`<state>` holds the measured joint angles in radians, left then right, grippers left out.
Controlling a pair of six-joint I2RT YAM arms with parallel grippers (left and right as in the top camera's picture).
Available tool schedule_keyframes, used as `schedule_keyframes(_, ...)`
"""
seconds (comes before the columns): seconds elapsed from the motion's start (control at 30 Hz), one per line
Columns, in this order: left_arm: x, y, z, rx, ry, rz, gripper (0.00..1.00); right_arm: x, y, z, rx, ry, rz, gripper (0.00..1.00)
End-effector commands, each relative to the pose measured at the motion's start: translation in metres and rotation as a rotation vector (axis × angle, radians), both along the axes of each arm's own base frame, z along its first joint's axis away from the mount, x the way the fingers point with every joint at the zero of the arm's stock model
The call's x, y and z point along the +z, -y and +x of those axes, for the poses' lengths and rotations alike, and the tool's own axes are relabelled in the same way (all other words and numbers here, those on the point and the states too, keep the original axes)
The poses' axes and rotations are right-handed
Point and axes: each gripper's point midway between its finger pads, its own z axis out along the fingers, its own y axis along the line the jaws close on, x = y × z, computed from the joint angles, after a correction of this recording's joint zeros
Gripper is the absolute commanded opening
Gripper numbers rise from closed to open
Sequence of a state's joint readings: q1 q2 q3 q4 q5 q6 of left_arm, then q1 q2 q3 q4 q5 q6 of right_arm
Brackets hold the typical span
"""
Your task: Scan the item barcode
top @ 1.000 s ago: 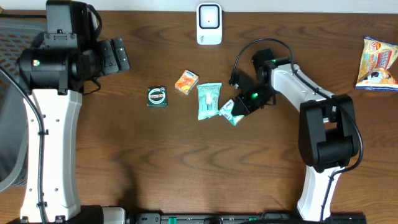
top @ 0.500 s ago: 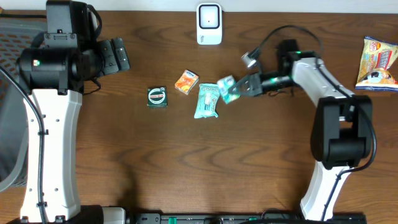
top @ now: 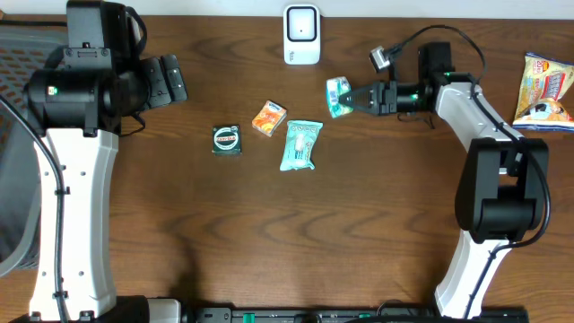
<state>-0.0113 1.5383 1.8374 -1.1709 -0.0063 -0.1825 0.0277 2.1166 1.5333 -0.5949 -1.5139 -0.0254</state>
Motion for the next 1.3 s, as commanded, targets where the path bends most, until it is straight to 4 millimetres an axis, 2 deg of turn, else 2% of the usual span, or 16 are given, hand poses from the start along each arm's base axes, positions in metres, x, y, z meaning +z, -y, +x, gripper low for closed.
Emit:
schedule_keyframes(0.0,-0.002,-0.001,0.0,0.0,-0.009,0.006,0.98,0.012,-0.012,0.001,0.042,-0.097,0.041,0.01)
schedule_keyframes(0.3,-0.002,-0.001,0.0,0.0,-0.009,0.006,0.98,0.022,-0.029,0.008,0.079,-0.063,0.042,0.01)
schedule_keyframes(0.5,-0.002,-0.001,0.0,0.0,-0.009,0.006,0.98,0.022,-0.032,0.006,0.086,-0.056,0.043,0.01)
schedule_keyframes(0.73,-0.002,-0.001,0.0,0.0,-0.009,0.006,0.98,0.011,-0.038,0.013,0.041,-0.063,-0.019,0.01)
schedule_keyframes(0.83,-0.002,-0.001,0.0,0.0,-0.009,0.006,0.98,-0.007,-0.052,0.017,-0.009,-0.07,-0.118,0.01)
schedule_keyframes(0.93,-0.002,-0.001,0.0,0.0,-0.009,0.006,0.97,-0.039,-0.065,0.031,-0.117,-0.032,-0.304,0.01)
schedule_keyframes(1.0,-0.002,-0.001,0.0,0.0,-0.009,0.006,0.98,-0.06,-0.066,0.042,-0.197,0.02,-0.448,0.01)
schedule_keyframes(1.07,-0.002,-0.001,0.0,0.0,-0.009,0.006,0.98,-0.072,-0.062,0.051,-0.259,0.071,-0.555,0.02)
schedule_keyframes(1.17,-0.002,-0.001,0.0,0.0,-0.009,0.006,0.98,-0.068,-0.056,0.071,-0.325,0.21,-0.671,0.02)
schedule_keyframes(1.27,-0.002,-0.001,0.0,0.0,-0.009,0.006,0.98,-0.06,-0.036,0.102,-0.431,0.422,-0.886,0.02)
